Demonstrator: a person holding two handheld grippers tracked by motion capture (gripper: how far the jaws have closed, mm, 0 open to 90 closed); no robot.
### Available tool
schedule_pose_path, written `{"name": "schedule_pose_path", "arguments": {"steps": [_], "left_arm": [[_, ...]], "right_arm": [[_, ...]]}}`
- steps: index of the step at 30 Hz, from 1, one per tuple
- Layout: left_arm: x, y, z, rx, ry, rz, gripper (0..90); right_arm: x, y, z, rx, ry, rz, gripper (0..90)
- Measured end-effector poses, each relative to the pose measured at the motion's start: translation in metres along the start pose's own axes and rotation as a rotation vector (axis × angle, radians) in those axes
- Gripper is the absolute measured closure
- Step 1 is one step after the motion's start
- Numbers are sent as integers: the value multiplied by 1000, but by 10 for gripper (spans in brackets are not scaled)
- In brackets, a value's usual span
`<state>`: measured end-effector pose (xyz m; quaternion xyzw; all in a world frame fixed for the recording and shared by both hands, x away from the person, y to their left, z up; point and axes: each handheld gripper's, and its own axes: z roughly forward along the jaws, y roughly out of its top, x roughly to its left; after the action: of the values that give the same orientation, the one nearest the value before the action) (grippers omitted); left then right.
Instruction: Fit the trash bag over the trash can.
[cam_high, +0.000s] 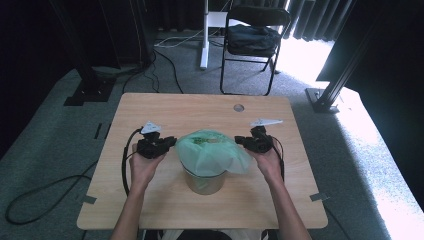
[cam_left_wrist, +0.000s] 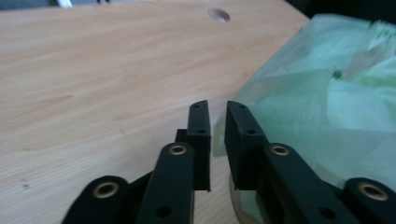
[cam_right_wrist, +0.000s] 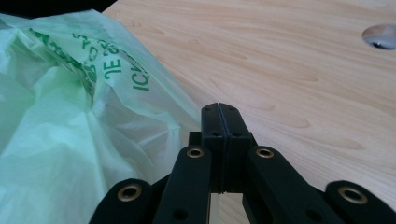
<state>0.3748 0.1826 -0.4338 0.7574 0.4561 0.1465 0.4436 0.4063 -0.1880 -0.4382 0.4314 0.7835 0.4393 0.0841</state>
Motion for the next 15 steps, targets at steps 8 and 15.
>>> {"name": "schedule_pose_path", "arguments": {"steps": [8, 15], "left_arm": [[-4, 14, -31, -103, 0, 12, 687], [-14, 22, -36, -133, -17, 58, 599]], "right_arm": [[0, 1, -6, -18, -2, -6, 900], [2, 1, -5, -17, 3, -5, 900]]}}
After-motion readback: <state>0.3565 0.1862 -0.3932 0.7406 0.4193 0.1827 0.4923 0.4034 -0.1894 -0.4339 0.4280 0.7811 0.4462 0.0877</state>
